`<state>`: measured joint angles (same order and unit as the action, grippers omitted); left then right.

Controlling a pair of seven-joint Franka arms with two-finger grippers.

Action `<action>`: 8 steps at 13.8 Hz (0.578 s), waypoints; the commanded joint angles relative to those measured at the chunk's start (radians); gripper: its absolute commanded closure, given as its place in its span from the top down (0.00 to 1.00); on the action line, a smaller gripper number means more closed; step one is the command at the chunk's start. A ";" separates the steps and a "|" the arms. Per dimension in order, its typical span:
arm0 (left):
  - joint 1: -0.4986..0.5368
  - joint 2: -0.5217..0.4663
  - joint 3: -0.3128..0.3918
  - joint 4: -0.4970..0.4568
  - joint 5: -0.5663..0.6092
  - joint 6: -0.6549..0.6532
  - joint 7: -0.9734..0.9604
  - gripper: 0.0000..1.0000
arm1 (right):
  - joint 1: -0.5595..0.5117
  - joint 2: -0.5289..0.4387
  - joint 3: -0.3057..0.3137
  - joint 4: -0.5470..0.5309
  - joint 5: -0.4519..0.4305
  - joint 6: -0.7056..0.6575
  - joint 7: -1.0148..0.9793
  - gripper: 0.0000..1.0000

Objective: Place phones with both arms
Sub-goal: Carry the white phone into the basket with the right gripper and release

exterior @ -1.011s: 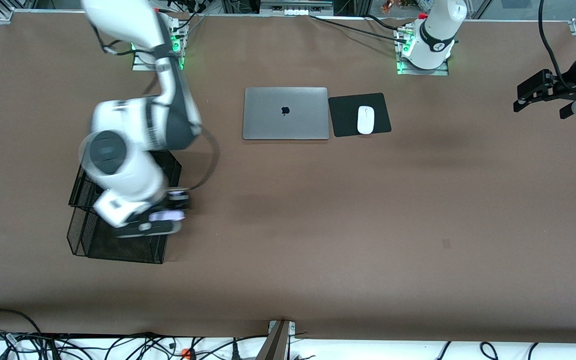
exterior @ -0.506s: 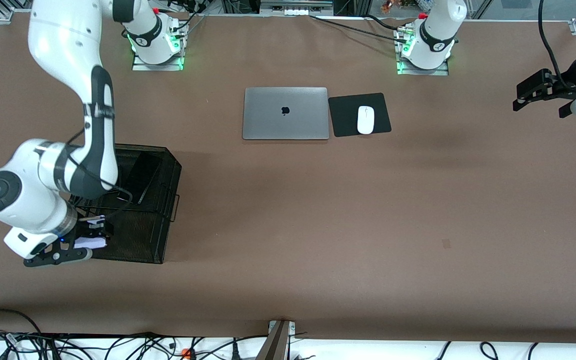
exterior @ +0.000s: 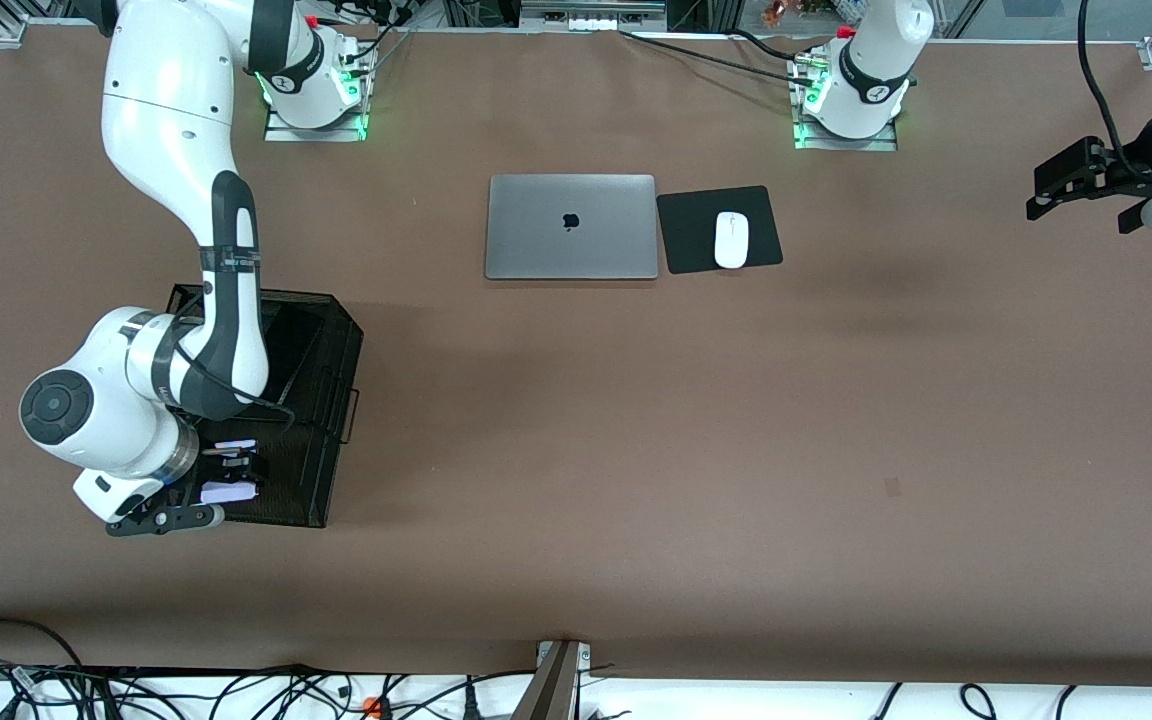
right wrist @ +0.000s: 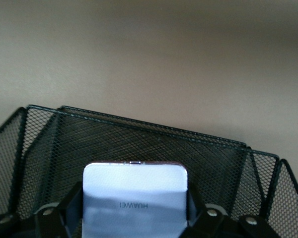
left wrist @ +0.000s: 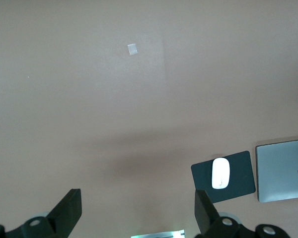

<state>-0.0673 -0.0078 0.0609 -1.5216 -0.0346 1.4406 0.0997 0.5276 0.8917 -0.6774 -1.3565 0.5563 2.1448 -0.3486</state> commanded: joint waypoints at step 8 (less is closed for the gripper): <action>0.001 -0.006 0.003 0.006 0.009 -0.016 0.009 1.00 | 0.011 -0.095 -0.068 0.051 0.028 -0.254 -0.003 0.99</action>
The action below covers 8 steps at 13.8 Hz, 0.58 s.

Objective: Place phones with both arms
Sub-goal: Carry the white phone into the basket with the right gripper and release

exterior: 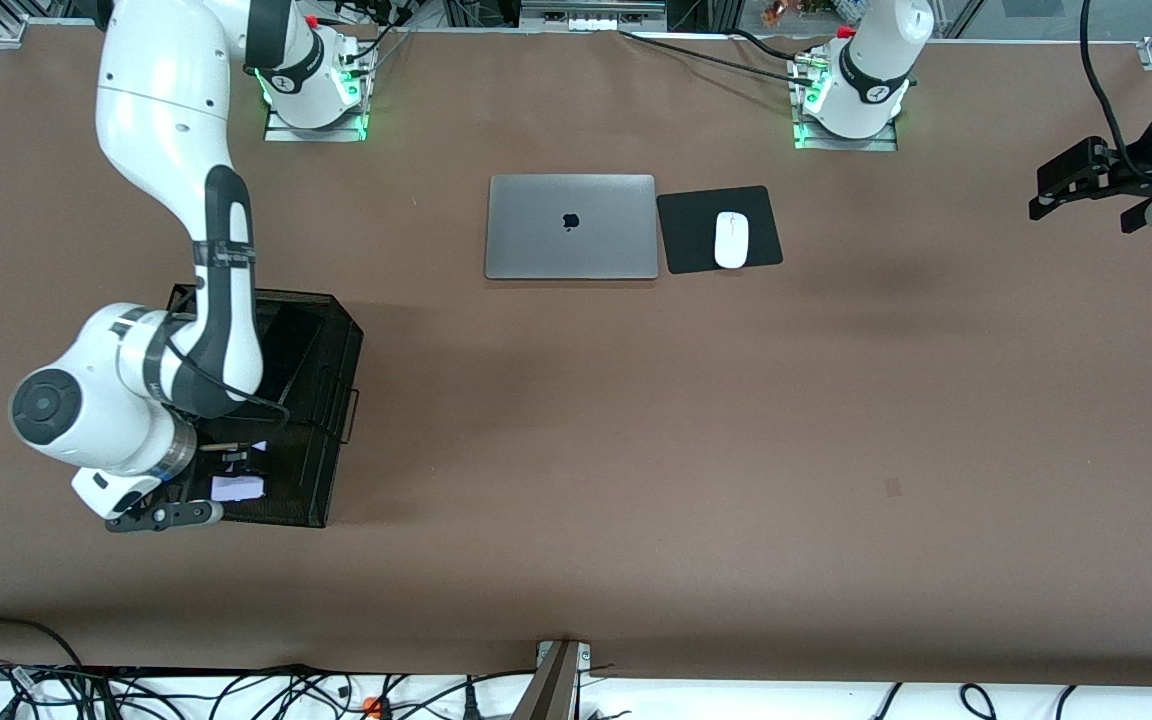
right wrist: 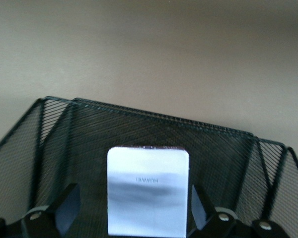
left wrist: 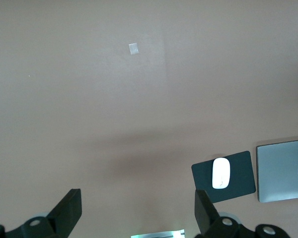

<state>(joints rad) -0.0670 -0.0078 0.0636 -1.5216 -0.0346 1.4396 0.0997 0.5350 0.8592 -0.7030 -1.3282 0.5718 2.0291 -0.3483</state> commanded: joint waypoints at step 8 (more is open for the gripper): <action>0.001 -0.006 0.001 0.011 0.009 -0.021 0.009 1.00 | 0.140 -0.293 -0.191 0.029 -0.099 -0.592 0.152 0.99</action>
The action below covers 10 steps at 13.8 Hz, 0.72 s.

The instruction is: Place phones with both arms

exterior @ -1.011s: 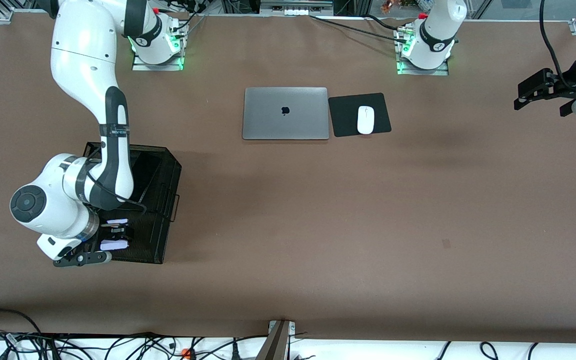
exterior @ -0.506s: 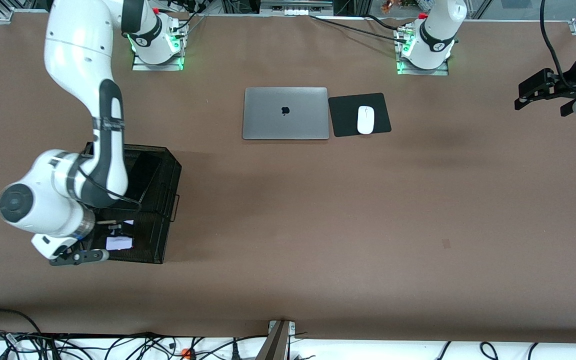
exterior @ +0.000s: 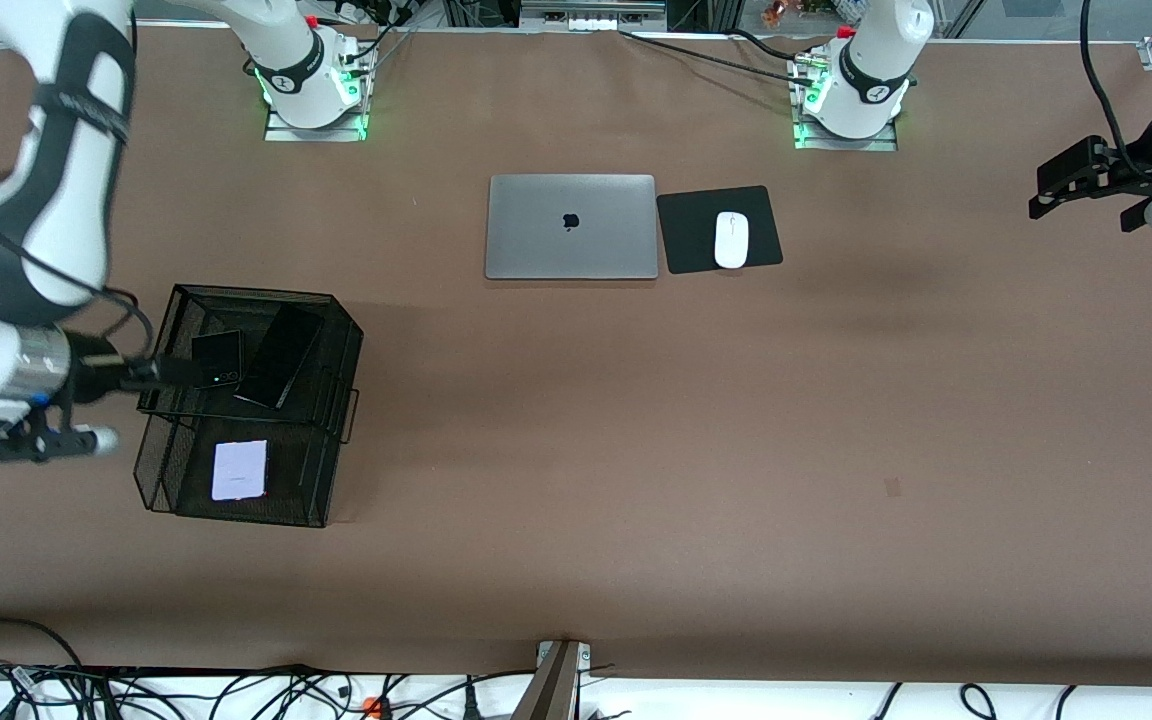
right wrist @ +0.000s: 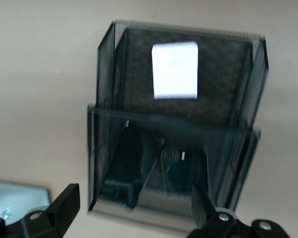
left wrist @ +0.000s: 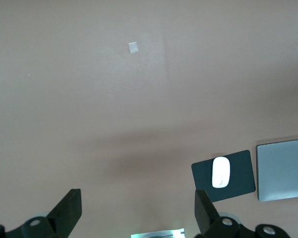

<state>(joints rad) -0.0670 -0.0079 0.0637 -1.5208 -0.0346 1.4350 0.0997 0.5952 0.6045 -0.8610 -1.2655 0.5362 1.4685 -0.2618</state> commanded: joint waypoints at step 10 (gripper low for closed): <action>0.001 -0.007 0.001 0.010 0.009 -0.022 0.009 1.00 | 0.220 -0.062 -0.199 -0.079 -0.134 0.035 0.090 1.00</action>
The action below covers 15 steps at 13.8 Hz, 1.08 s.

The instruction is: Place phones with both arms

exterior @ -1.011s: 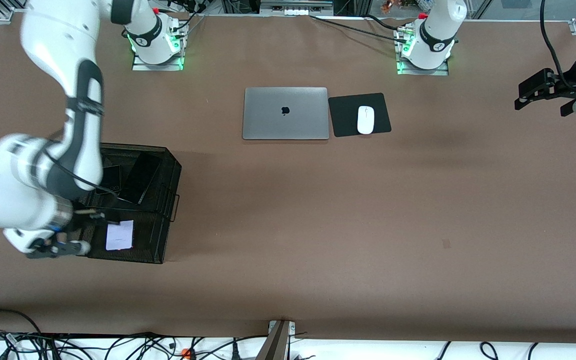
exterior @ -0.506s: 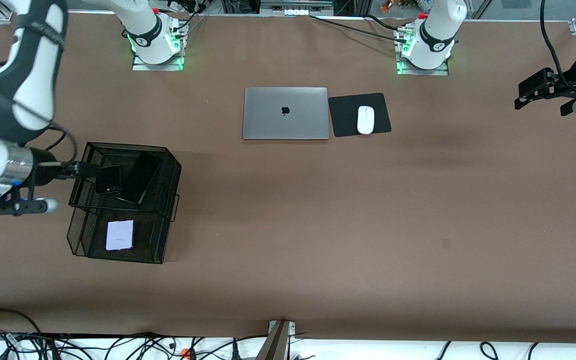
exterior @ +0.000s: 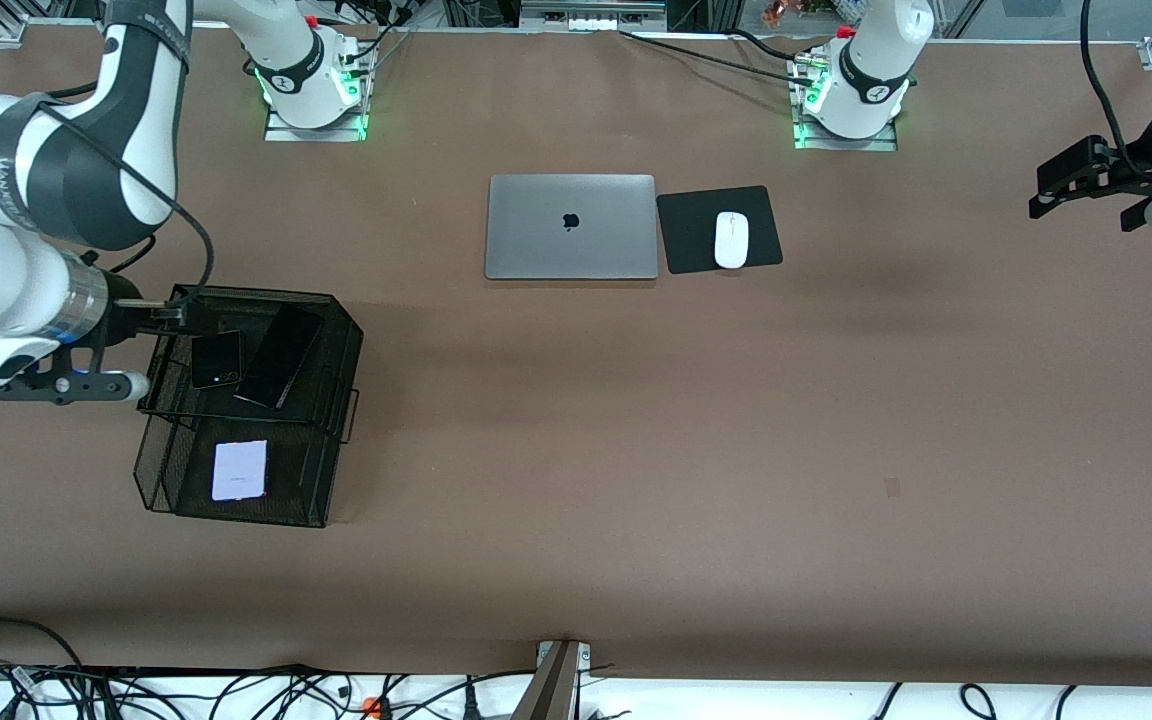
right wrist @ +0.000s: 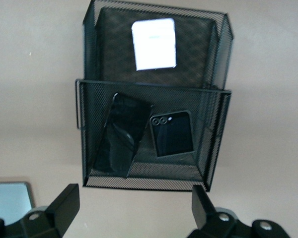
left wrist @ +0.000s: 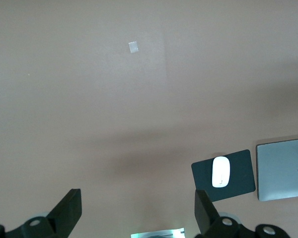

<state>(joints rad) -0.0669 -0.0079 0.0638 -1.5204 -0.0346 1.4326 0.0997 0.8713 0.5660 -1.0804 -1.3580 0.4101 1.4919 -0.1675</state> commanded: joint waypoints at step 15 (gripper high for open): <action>0.001 -0.006 0.001 0.011 0.009 -0.018 0.009 1.00 | -0.877 -0.403 1.079 -0.323 -0.412 0.292 0.192 1.00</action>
<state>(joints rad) -0.0667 -0.0080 0.0640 -1.5200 -0.0346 1.4302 0.0997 0.0237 0.2891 -0.0485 -1.4947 0.0204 1.6966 -0.0322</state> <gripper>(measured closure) 0.000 0.000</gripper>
